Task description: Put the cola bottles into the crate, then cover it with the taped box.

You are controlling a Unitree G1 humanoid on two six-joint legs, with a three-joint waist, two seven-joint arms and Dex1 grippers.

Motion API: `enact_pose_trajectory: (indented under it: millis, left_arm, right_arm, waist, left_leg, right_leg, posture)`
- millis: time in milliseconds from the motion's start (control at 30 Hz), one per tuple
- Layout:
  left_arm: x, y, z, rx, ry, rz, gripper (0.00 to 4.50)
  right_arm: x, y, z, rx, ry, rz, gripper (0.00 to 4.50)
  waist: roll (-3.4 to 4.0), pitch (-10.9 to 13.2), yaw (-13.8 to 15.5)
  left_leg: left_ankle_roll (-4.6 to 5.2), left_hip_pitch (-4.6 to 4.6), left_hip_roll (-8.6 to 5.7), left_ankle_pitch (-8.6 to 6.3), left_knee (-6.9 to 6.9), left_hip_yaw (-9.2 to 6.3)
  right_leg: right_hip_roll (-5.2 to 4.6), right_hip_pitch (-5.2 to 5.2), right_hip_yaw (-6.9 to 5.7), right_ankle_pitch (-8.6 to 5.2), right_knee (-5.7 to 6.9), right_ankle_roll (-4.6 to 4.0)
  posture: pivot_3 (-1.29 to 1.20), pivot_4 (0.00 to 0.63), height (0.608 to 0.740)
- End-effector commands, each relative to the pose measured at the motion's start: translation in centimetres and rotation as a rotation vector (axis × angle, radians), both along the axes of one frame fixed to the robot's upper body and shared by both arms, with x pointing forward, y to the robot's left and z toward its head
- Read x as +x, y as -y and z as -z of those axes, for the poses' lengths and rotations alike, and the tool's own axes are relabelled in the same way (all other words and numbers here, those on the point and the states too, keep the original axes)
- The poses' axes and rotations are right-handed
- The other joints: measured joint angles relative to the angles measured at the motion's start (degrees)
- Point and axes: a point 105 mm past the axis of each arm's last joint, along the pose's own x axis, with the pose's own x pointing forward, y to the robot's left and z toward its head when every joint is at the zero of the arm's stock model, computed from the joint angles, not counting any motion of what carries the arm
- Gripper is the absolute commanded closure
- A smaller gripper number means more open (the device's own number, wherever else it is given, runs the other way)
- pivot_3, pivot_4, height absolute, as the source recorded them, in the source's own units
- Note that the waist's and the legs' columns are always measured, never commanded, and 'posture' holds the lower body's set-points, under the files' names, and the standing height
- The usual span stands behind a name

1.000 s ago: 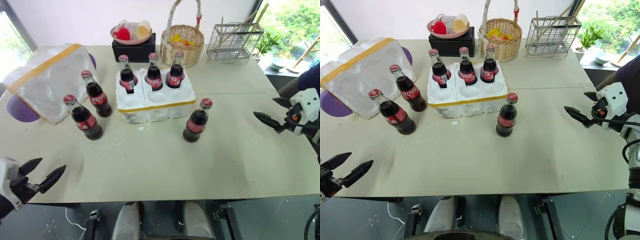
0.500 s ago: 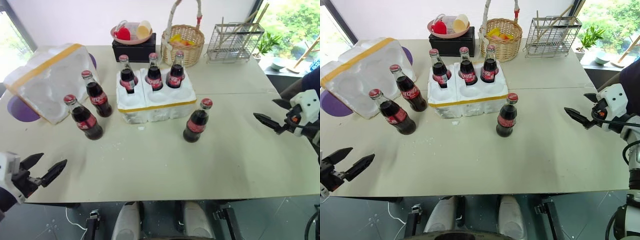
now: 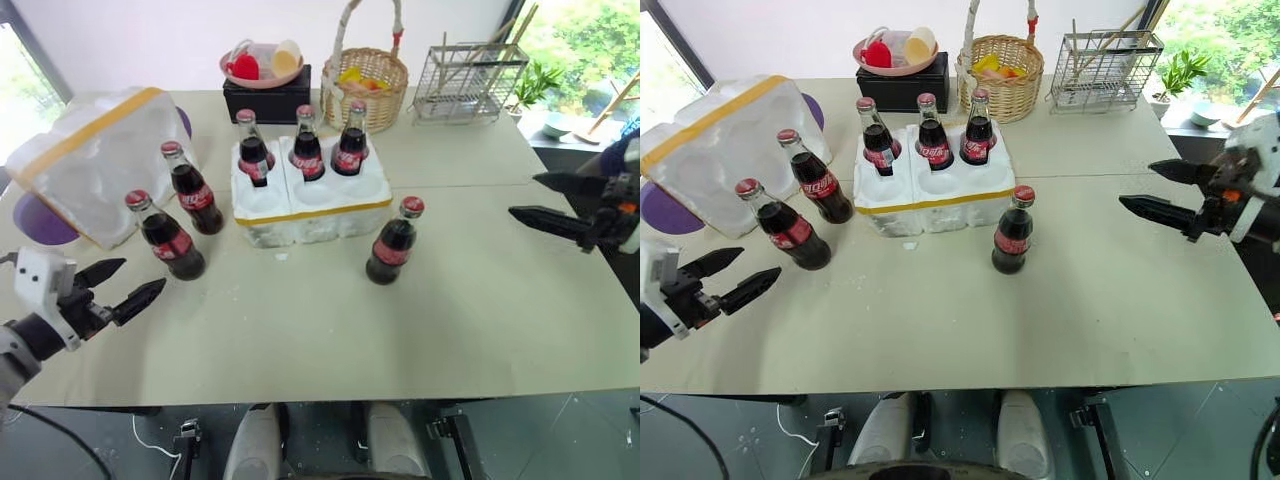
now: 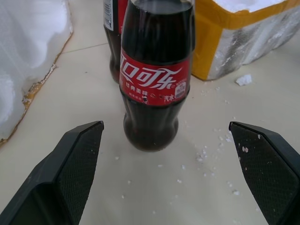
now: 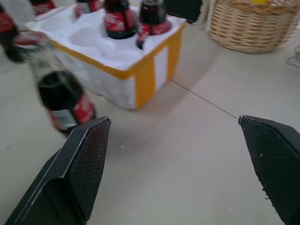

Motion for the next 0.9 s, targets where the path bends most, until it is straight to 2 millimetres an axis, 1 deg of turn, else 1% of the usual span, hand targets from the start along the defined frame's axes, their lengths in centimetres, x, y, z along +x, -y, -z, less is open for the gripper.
enact_pose_trajectory:
  millis: [33, 100, 133, 233, 400, 533, 600, 633, 667, 733, 800, 900]
  left_arm:
    - [0.9, -0.2, -0.7, 0.033, 0.037, 0.010, 0.02]
    - [1.8, 0.2, -0.7, 0.028, 0.045, 0.033, 0.02]
    - [2.2, 0.3, -0.7, 0.026, 0.047, 0.043, 0.02]
    - [3.0, 1.1, -0.3, 0.021, 0.038, 0.094, 0.02]
    - [4.8, 1.5, 0.1, 0.024, 0.049, 0.120, 0.02]
    - [6.4, 1.7, 0.5, 0.022, 0.075, 0.110, 0.02]
    - [6.9, 2.0, 0.4, 0.009, 0.096, 0.110, 0.02]
    - [6.9, 2.3, 0.4, 0.004, 0.094, 0.127, 0.53]
    - [6.8, 2.4, 0.4, 0.002, 0.091, 0.140, 0.83]
    - [6.0, 2.8, 0.5, 0.000, 0.056, 0.187, 1.70]
    - [4.9, 3.0, 0.6, 0.006, 0.007, 0.235, 1.67]
    - [3.0, 4.2, -0.4, -0.022, -0.059, 0.346, 1.67]
  right_arm:
    - [-2.3, -2.1, -4.0, -0.001, 0.070, -0.133, 0.00]
    - [-3.7, -3.3, -5.4, -0.009, 0.077, -0.212, 0.00]
    - [-4.2, -3.8, -5.8, -0.012, 0.076, -0.240, 0.00]
    - [-5.5, -5.1, -6.4, -0.019, 0.062, -0.313, 0.00]
    - [-6.9, -7.1, -6.1, -0.036, 0.044, -0.410, 0.00]
    - [-7.4, -8.2, -5.3, -0.046, 0.026, -0.459, 0.00]
    - [-7.6, -8.5, -5.2, -0.040, 0.021, -0.474, 0.00]
    - [-7.6, -8.7, -5.1, -0.037, 0.020, -0.477, 0.00]
    - [-7.6, -8.8, -5.0, -0.036, 0.019, -0.478, 0.00]
    - [-7.5, -8.9, -4.7, -0.036, 0.010, -0.476, 0.00]
    - [-7.5, -8.9, -4.6, -0.033, 0.000, -0.476, 0.00]
    - [-7.6, -8.9, -4.5, -0.018, -0.011, -0.468, 0.00]
  waist:
    - [-0.01, 0.00, 0.01]
    - [0.01, 0.01, 0.10]
    - [0.00, 0.02, 0.21]
    - [-0.03, 0.01, 0.27]
    - [-0.05, 0.02, 0.24]
    - [-0.04, 0.01, 0.26]
    - [-0.04, 0.02, 0.27]
    - [-0.05, 0.02, 0.20]
    - [-0.08, 0.03, 0.14]
    - [-0.09, 0.03, 0.15]
    - [-0.09, 0.03, 0.04]
    - [-0.09, 0.04, 0.03]
  left_leg:
    - [0.00, 0.01, 0.02, 0.00, 0.00, 0.01]
    - [-0.01, 0.01, 0.04, 0.00, 0.00, 0.03]
    - [-0.01, 0.00, 0.04, 0.00, -0.01, 0.06]
    - [-0.01, -0.01, 0.05, -0.01, -0.01, 0.09]
    - [-0.02, 0.00, 0.04, -0.01, 0.00, 0.24]
    - [-0.01, 0.01, 0.05, -0.01, 0.00, 0.26]
    - [-0.01, 0.01, 0.05, -0.01, 0.00, 0.27]
    - [-0.01, 0.00, 0.05, -0.01, 0.00, 0.28]
    - [-0.01, 0.00, 0.05, -0.01, 0.01, 0.31]
    - [0.00, 0.00, 0.05, 0.00, 0.01, 0.31]
    - [0.00, 0.00, 0.06, 0.00, 0.01, 0.32]
    - [0.01, 0.00, 0.07, -0.02, -0.01, 0.39]
  right_leg:
    - [0.02, -0.01, 0.01, 0.00, 0.01, -0.01]
    - [0.03, -0.03, 0.03, 0.00, 0.00, -0.01]
    - [0.03, -0.05, 0.06, 0.01, 0.00, -0.01]
    - [0.03, -0.05, 0.08, 0.01, -0.01, -0.02]
    - [0.02, -0.09, 0.22, 0.04, 0.01, -0.01]
    - [0.03, -0.09, 0.24, 0.05, 0.04, -0.02]
    - [0.03, -0.09, 0.24, 0.06, 0.04, -0.02]
    - [0.03, -0.10, 0.24, 0.06, 0.04, -0.01]
    - [0.03, -0.10, 0.27, 0.07, 0.04, 0.00]
    - [0.04, -0.10, 0.28, 0.07, 0.05, 0.00]
    - [0.04, -0.11, 0.28, 0.07, 0.06, 0.00]
    - [0.04, -0.16, 0.36, 0.06, 0.05, 0.00]
  posture:
    - [0.00, 0.150, 0.740]
    - [0.00, 0.150, 0.740]
    - [0.00, 0.150, 0.740]
    - [0.00, 0.150, 0.740]
    - [0.00, 0.150, 0.740]
    - [0.00, 0.150, 0.740]
    - [0.00, 0.150, 0.740]
    - [0.00, 0.150, 0.740]
    - [0.00, 0.150, 0.740]
    - [0.00, 0.150, 0.740]
    - [0.00, 0.150, 0.740]
    - [0.00, 0.150, 0.740]
